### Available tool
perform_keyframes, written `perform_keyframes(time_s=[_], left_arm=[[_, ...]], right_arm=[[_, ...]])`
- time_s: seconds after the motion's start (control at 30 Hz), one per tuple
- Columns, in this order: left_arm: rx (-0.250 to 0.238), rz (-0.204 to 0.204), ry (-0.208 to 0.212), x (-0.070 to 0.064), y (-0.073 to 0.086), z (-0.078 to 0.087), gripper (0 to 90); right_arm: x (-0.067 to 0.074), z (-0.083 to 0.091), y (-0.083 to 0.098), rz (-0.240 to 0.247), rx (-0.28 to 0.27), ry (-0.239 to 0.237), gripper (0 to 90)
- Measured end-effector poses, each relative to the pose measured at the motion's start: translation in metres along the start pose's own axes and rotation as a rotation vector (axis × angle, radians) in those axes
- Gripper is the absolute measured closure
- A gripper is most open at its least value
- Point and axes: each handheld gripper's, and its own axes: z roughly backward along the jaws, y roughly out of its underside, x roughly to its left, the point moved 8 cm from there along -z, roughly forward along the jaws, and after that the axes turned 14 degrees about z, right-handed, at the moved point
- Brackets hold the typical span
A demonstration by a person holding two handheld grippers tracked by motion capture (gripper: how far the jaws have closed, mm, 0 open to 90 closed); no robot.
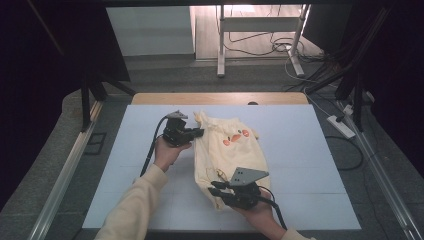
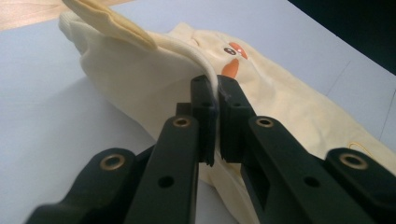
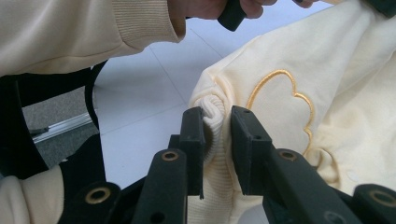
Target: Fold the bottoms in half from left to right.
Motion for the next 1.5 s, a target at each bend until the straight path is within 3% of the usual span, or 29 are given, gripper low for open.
perform_keyframes(time_s=[0.5,1.5], left_arm=[[0.002,-0.003,0.009,-0.005,-0.001,-0.006,85.8],[0.034,-0.047,0.015,-0.026,-0.007,-0.023,85.8]], right_arm=[[-0.007,0.011,0.005,-0.012,0.004,0.019,75.2],[-0.018,0.048,0.022,-0.045,0.014,0.081,76.1]])
